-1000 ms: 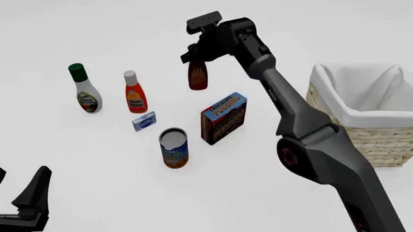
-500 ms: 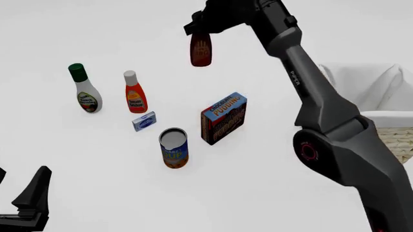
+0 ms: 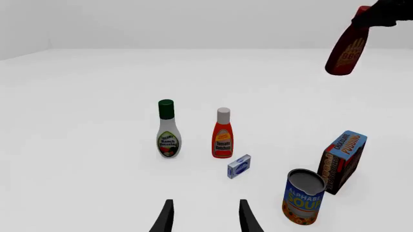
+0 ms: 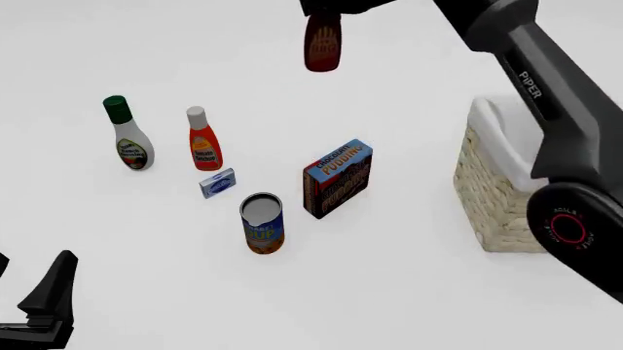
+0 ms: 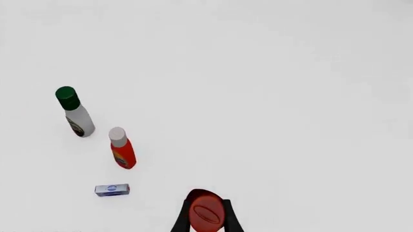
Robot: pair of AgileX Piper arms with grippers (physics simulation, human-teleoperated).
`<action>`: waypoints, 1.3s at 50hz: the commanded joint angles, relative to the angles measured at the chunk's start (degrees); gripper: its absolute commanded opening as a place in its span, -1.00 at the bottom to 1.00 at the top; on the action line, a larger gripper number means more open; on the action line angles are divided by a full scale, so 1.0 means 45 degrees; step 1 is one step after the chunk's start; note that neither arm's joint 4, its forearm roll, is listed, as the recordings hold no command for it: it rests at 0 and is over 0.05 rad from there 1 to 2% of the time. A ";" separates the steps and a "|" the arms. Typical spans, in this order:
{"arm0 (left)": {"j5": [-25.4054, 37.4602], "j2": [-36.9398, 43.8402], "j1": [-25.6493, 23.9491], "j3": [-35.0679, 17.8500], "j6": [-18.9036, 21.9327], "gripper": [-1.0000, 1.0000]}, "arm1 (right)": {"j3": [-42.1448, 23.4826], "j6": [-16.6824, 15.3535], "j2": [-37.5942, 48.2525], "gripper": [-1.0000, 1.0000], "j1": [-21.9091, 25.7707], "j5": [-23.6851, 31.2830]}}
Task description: Pick the bbq sauce and place it in the basket.
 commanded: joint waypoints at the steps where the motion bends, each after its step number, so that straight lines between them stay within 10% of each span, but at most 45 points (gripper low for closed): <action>1: 0.0000 0.0000 0.0000 0.0000 0.0000 1.00 | 0.2162 0.0021 -0.1858 -1.00 -0.0339 -0.0917; 65: 0.0000 0.0000 0.0000 0.0000 0.0000 1.00 | 0.9322 -0.0480 -0.8323 -1.00 -0.4190 -0.2371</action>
